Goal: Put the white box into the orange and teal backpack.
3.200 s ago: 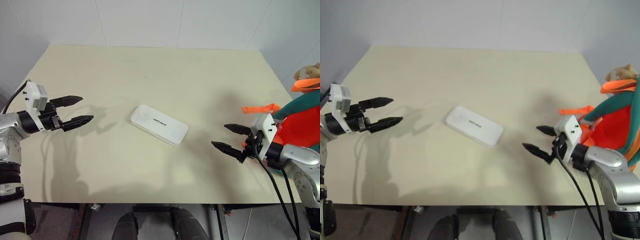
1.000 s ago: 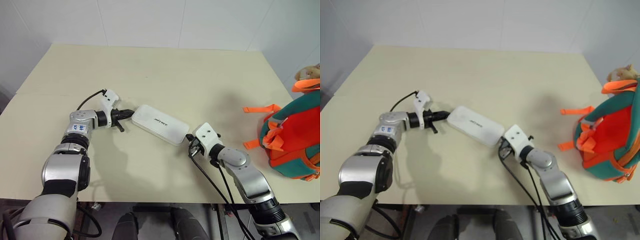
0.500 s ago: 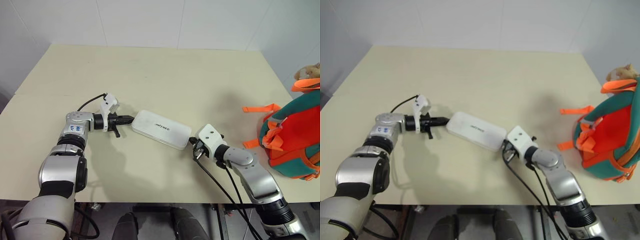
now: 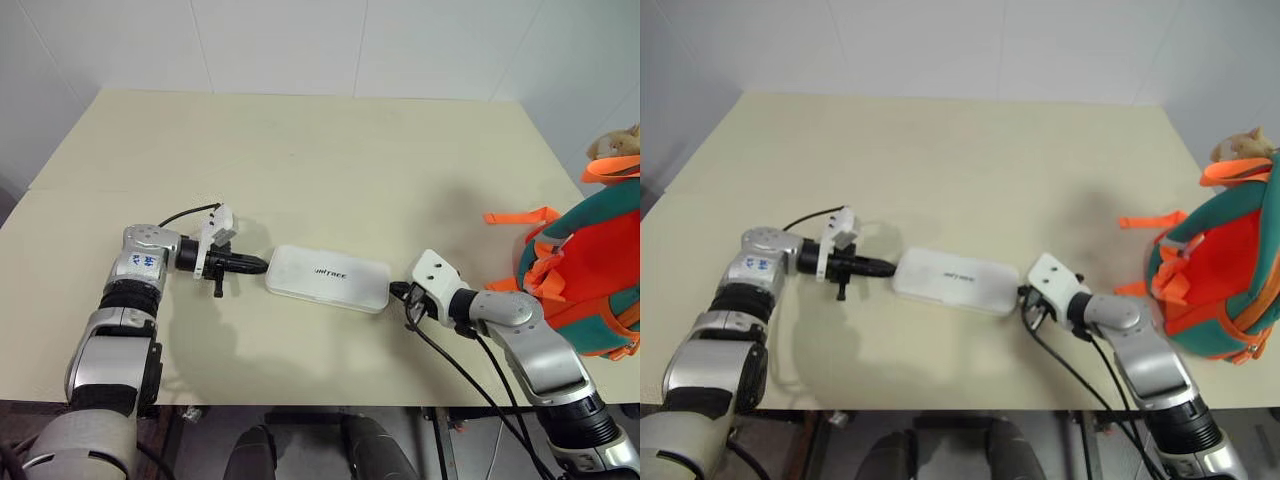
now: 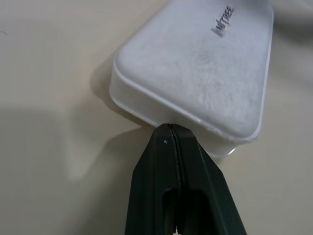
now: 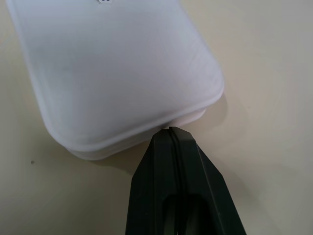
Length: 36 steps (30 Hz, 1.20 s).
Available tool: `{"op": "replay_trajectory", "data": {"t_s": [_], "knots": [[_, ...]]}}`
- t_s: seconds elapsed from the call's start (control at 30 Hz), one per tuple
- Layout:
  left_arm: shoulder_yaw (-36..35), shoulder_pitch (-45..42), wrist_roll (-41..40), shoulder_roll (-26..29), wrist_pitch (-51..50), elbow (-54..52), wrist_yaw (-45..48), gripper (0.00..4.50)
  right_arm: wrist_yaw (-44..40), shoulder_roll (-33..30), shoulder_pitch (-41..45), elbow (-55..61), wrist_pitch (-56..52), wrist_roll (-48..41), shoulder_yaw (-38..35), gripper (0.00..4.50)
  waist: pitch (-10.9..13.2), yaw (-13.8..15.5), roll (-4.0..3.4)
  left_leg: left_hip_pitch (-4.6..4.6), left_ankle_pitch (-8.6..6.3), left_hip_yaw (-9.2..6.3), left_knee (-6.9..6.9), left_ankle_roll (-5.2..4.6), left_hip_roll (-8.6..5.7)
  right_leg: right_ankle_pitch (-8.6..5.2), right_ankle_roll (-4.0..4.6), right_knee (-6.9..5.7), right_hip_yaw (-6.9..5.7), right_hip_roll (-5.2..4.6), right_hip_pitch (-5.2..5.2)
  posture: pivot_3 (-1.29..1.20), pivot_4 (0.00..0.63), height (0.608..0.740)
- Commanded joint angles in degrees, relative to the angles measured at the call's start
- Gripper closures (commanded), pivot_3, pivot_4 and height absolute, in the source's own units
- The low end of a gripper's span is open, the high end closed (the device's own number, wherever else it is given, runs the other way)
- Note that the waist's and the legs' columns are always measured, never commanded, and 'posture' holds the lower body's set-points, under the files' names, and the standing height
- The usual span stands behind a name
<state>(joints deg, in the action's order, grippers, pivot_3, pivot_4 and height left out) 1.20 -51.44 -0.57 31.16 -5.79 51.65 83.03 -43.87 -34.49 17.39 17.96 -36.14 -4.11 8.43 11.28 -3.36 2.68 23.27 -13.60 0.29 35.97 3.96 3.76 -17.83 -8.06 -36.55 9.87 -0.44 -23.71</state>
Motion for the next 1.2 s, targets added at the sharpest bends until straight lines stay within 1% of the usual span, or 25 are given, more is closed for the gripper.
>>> {"op": "replay_trajectory", "data": {"t_s": [0.03,0.13,0.43,0.8,1.0,1.2], "knots": [[3.1,2.6,-2.5,-2.8,-4.2,-8.7,2.7,4.50,-3.6,0.8,1.5,6.1,2.3,-4.2,1.4,4.48,0.0,0.0,0.00,0.00,0.00,0.00,0.01,0.00,0.00,0.00,0.00,-0.01,0.00,0.00,0.00,0.00,0.150,0.740],[3.4,4.9,-3.0,-2.9,-7.1,-13.5,2.4,4.50,-4.4,0.0,1.4,5.6,2.5,-3.9,1.3,4.48,0.0,0.1,0.00,0.00,0.00,-0.01,0.03,0.00,0.00,0.00,0.00,-0.01,0.00,-0.01,0.01,0.00,0.150,0.740],[4.4,7.7,-3.9,-3.3,-11.8,-21.0,2.1,4.50,-5.0,-0.9,1.5,3.1,3.8,-2.9,0.9,4.48,0.0,0.1,0.00,0.00,0.00,-0.02,0.05,0.00,0.00,0.00,0.01,-0.01,0.00,-0.01,0.01,0.00,0.150,0.740],[6.0,10.9,-3.6,-0.5,-16.2,-27.1,1.4,4.50,-6.3,-2.3,-0.3,3.4,3.0,-2.9,0.8,4.48,0.0,0.1,0.00,-0.01,0.00,-0.02,0.06,0.00,0.00,-0.01,0.02,0.00,0.00,-0.02,0.02,0.00,0.150,0.740],[4.3,12.0,-4.1,0.7,-16.6,-28.8,-1.9,4.50,-5.5,-3.6,-1.3,2.3,4.0,-1.5,-0.5,4.48,0.0,0.0,0.00,-0.03,0.00,-0.02,0.06,-0.01,0.00,-0.01,0.03,0.00,0.00,-0.02,0.03,0.00,0.150,0.740],[-1.0,13.5,-7.5,1.8,-19.4,-34.4,-8.9,4.50,-3.9,-6.8,-2.7,-1.8,8.4,0.7,-4.1,4.48,0.0,0.1,0.01,-0.02,0.00,-0.03,0.10,-0.01,0.00,-0.01,0.01,-0.01,0.00,-0.03,0.04,0.00,0.150,0.740]]}}
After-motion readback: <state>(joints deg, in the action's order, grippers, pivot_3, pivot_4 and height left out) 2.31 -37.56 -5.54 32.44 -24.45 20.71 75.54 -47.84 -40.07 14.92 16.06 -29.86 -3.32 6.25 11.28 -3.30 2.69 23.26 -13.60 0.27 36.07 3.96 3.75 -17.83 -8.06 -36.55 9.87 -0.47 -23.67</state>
